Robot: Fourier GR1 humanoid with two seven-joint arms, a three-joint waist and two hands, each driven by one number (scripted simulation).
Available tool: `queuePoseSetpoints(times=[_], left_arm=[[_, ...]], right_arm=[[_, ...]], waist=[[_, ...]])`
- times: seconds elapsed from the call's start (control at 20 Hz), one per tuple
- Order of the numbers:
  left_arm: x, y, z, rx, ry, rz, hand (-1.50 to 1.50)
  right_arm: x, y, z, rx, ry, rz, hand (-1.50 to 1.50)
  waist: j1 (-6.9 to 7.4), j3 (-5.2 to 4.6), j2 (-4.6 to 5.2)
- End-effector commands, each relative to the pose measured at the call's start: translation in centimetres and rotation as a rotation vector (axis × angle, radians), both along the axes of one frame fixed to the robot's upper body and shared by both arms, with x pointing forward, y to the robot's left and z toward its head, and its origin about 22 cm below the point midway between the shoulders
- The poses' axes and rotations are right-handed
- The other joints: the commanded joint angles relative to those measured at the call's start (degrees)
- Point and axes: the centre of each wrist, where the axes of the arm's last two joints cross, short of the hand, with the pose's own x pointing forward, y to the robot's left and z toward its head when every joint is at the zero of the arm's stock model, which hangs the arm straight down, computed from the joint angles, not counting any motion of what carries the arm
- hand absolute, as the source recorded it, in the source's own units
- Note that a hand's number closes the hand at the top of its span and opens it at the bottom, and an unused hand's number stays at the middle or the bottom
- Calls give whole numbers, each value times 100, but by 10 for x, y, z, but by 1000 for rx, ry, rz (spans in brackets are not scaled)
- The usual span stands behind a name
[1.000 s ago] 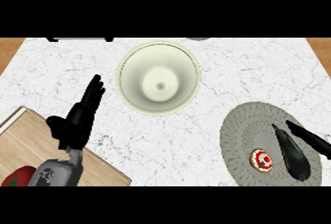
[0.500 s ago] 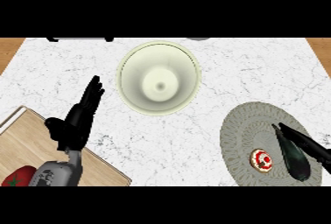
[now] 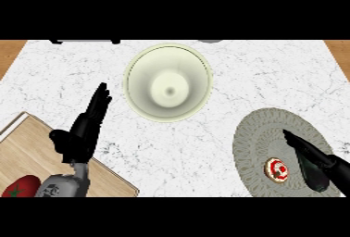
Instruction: Pick the cupcake from the placemat and place it in the bowl
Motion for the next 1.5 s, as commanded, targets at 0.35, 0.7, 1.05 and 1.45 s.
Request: queuePoseSetpoints(times=[0.35, 0.7, 1.05, 1.45], left_arm=[[0, -13, -2, 7, -4, -4, 0], [-6, -7, 0, -4, -8, 7, 0], [1, 0, 9, -1, 1, -23, 0], [9, 11, -2, -8, -2, -12, 0]], right_arm=[[2, 6, -31, -164, -51, -61, -150], [16, -1, -38, -223, -18, -5, -150], [14, 36, -62, -282, -113, 196, 150], [14, 105, -67, -202, -154, 383, 150]], waist=[[0, 0, 0], [7, -1, -2], [17, 1, -6], [71, -6, -3]])
